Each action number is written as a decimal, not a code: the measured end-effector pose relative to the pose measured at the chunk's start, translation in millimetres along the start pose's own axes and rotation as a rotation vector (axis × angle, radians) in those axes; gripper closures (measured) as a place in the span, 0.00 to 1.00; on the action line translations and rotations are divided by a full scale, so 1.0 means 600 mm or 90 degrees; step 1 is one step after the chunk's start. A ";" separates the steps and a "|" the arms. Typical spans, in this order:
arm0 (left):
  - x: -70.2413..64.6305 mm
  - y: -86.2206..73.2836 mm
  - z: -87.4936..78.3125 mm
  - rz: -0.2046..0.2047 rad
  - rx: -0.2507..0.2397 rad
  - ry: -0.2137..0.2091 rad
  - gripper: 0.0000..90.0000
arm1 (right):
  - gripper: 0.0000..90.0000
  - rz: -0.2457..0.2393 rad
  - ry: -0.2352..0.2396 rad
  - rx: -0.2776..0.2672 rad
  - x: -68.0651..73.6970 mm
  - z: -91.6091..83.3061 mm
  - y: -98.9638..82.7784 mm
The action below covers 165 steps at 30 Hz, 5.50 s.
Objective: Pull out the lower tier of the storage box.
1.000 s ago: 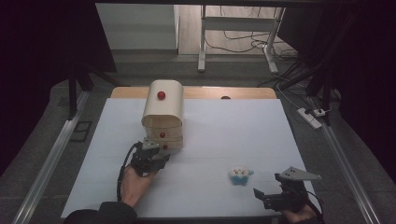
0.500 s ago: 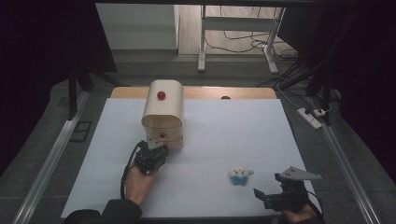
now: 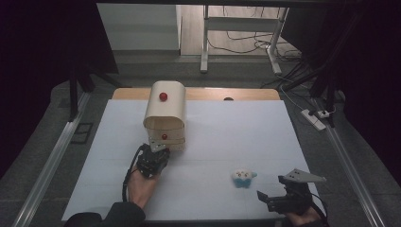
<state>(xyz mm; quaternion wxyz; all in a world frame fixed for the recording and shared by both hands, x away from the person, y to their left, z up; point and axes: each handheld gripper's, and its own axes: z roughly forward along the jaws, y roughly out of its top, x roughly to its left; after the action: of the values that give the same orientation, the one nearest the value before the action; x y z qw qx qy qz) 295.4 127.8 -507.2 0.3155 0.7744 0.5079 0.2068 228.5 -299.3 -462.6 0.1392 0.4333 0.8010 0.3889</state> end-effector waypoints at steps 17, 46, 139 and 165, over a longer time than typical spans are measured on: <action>-0.009 -0.026 -0.028 -0.012 0.010 -0.034 0.82 | 0.00 0.001 -0.001 0.000 -0.001 -0.001 0.000; 0.036 0.002 -0.062 0.012 0.002 -0.180 0.39 | 0.00 0.002 0.000 0.000 0.000 -0.001 -0.001; 0.047 0.025 -0.035 0.138 0.073 -0.247 0.68 | 0.00 0.005 -0.002 0.003 -0.001 -0.004 -0.004; 0.035 -0.008 -0.035 0.124 0.079 -0.253 0.66 | 0.00 0.007 -0.003 0.004 -0.001 -0.004 -0.004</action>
<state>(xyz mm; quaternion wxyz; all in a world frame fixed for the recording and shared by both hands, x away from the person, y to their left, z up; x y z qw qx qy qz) 287.4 154.3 -495.6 0.3394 0.8632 0.3705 0.0483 226.1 -301.7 -462.9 0.1374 0.4392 0.7993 0.3865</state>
